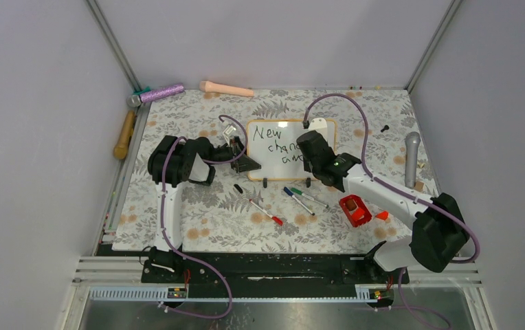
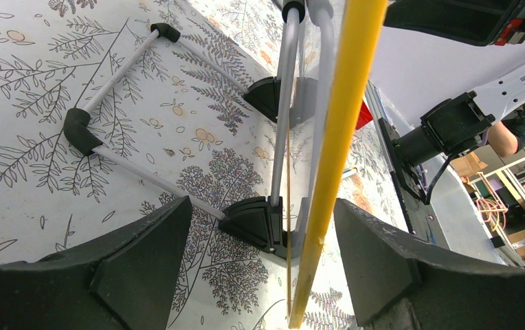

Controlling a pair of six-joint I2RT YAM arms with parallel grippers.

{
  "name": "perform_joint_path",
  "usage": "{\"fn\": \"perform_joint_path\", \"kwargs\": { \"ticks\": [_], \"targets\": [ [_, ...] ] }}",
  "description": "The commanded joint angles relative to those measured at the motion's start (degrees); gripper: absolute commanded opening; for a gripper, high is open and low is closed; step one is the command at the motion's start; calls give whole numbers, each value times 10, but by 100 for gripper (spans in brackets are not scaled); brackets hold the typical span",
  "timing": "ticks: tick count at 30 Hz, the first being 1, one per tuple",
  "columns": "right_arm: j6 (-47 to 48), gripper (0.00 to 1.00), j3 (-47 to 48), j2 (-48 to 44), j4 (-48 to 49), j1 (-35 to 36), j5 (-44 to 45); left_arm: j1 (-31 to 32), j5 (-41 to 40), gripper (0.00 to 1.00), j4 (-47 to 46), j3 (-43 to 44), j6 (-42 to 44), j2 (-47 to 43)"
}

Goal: Write a sentence on the whiteboard

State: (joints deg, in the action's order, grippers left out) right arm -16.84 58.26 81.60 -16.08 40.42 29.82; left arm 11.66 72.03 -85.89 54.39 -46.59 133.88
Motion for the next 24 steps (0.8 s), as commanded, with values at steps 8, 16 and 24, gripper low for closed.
{"fn": "perform_joint_path", "kwargs": {
  "ticks": [8,16,24],
  "targets": [
    [-4,0,-14,-39,-5,-5,-5,-3,5,79,15,-1,2,10],
    [-7,0,-8,-16,-7,-5,1,-3,4,79,15,0,2,10],
    [-5,0,3,0,-5,-5,8,-4,5,79,15,-1,2,9]
  ]
}}
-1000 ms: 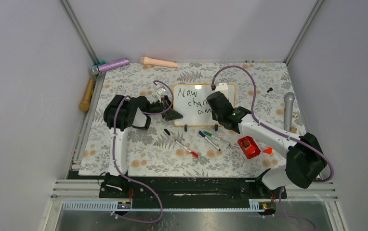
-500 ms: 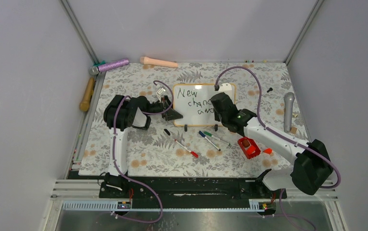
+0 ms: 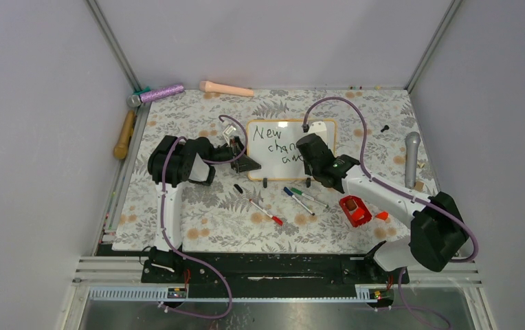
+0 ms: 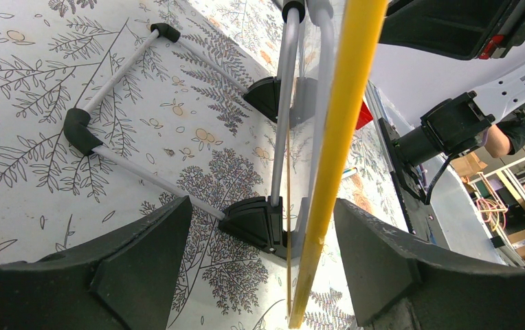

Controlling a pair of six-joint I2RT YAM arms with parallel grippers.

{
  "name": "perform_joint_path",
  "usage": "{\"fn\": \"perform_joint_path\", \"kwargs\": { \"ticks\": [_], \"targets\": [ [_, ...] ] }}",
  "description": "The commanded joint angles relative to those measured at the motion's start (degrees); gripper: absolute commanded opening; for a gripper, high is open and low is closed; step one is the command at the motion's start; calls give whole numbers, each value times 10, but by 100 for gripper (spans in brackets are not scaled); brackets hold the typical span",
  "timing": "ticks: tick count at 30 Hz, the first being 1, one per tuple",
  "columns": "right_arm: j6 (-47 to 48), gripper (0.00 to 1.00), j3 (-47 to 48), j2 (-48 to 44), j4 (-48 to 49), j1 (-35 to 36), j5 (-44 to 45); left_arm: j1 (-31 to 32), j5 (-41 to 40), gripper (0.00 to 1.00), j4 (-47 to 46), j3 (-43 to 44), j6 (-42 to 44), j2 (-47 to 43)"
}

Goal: Write a sentence on the whiteboard

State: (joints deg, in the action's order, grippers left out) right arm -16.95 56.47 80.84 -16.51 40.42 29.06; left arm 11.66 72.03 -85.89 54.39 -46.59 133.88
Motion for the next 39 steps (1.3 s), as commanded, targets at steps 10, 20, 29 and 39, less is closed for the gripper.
{"fn": "perform_joint_path", "kwargs": {
  "ticks": [10,20,29,39],
  "targets": [
    [-2,0,27,20,0,-5,17,-4,5,79,16,-1,2,9],
    [-13,0,-2,9,-9,-5,-1,-3,5,79,15,0,2,10],
    [-23,0,-25,-2,-12,-5,-13,-3,5,79,15,0,2,9],
    [-21,0,-13,-35,-18,-4,-17,-4,5,79,15,0,2,10]
  ]
}}
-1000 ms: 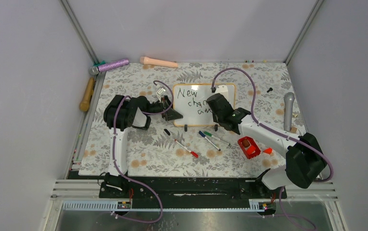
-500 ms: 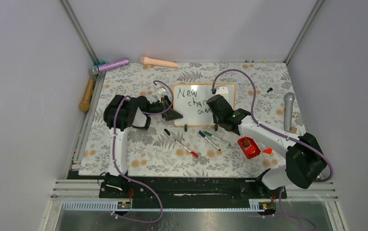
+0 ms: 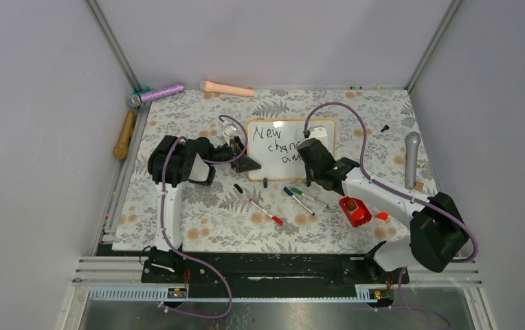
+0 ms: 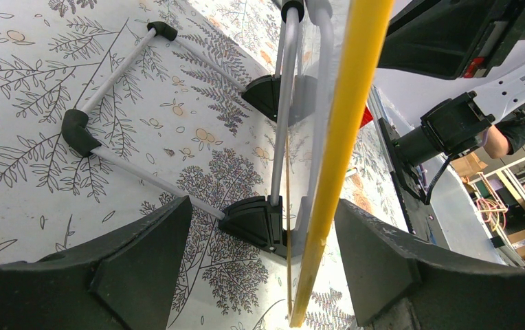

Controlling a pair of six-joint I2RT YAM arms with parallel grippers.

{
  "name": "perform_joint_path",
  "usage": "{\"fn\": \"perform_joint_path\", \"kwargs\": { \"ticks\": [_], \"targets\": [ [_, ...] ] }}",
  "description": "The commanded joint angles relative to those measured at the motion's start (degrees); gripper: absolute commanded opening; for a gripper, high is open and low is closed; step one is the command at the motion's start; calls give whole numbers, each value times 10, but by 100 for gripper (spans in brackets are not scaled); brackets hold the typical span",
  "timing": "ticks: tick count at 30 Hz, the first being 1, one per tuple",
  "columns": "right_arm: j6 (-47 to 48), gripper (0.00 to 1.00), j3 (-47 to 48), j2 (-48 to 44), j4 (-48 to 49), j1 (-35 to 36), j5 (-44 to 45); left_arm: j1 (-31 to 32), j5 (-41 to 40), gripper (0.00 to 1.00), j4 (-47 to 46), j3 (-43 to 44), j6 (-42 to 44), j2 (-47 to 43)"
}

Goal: Write a sentence on the whiteboard

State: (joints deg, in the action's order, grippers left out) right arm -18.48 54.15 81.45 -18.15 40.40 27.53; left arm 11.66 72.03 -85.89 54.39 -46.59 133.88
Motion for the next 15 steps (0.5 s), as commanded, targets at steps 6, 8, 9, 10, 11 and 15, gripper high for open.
{"fn": "perform_joint_path", "kwargs": {
  "ticks": [6,8,9,10,11,15],
  "targets": [
    [6,0,11,-73,2,-5,30,-3,5,79,15,0,2,10],
    [10,0,17,-65,-1,-7,42,-4,5,79,15,0,1,10],
    [8,0,21,-60,-3,-9,45,-3,5,79,15,0,1,9],
    [8,0,25,-54,-4,-10,45,-3,5,79,15,0,1,10],
    [8,0,27,-51,-4,-9,46,-4,4,79,15,0,1,9],
    [9,0,38,-39,-3,-12,47,-3,5,79,15,0,1,10]
  ]
}}
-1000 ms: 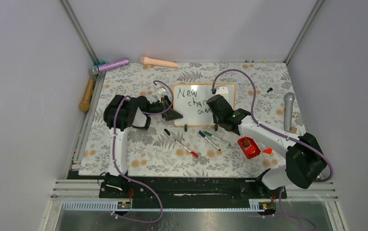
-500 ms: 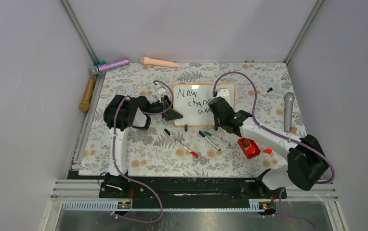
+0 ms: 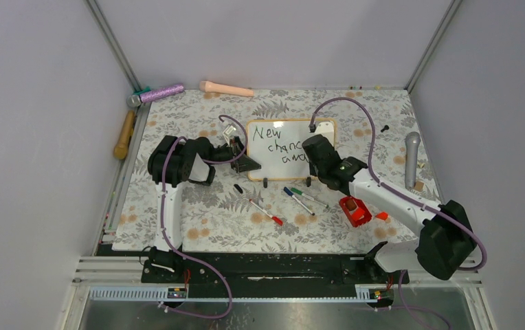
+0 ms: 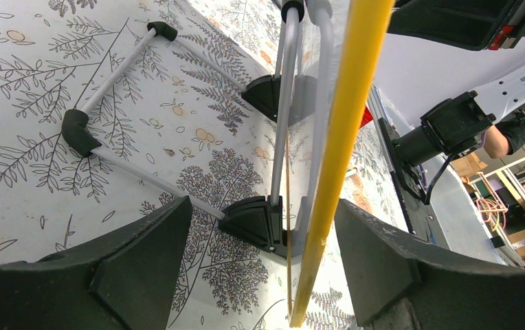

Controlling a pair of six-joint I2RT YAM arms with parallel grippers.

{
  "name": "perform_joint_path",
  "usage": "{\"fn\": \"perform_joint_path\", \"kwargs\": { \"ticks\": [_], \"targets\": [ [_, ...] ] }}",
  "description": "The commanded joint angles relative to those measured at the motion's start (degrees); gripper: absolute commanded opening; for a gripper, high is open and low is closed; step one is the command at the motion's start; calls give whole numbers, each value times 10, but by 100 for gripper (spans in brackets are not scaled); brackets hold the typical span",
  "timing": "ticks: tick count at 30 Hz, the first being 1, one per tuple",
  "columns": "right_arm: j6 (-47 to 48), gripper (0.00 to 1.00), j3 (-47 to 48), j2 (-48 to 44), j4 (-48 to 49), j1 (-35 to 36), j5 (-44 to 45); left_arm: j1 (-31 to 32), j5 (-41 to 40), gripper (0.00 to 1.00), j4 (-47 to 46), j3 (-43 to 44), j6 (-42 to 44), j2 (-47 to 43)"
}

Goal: Write a sentence on the whiteboard

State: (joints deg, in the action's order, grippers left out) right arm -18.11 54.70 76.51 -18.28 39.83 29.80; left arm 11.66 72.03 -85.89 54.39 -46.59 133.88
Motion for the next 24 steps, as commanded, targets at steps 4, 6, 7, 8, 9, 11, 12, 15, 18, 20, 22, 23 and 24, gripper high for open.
{"fn": "perform_joint_path", "kwargs": {
  "ticks": [4,6,7,8,9,11,12,15,18,20,22,23,24],
  "targets": [
    [6,0,38,20,0,-7,23,-3,5,79,15,0,1,11],
    [6,0,40,25,3,-9,21,-3,5,79,15,0,1,10],
    [6,0,41,28,4,-8,19,-3,5,79,15,0,1,10],
    [6,0,43,31,4,-9,18,-3,5,79,15,0,1,11],
    [6,0,44,35,4,-9,16,-3,5,79,15,0,1,11],
    [5,0,46,41,4,-9,13,-3,5,79,14,0,1,11],
    [5,0,46,44,4,-10,11,-3,5,79,15,0,1,11],
    [4,0,45,50,4,-9,10,-3,5,79,14,0,1,10],
    [4,0,43,53,4,-9,11,-4,5,79,15,0,1,10],
    [4,0,44,56,4,-9,15,-3,5,79,14,0,1,10],
    [3,0,47,61,3,-10,24,-3,4,79,15,0,1,10],
    [1,0,49,62,0,-10,30,-3,5,79,15,0,1,10],
    [0,0,50,64,-1,-10,34,-3,5,79,15,0,1,10]
  ]
}}
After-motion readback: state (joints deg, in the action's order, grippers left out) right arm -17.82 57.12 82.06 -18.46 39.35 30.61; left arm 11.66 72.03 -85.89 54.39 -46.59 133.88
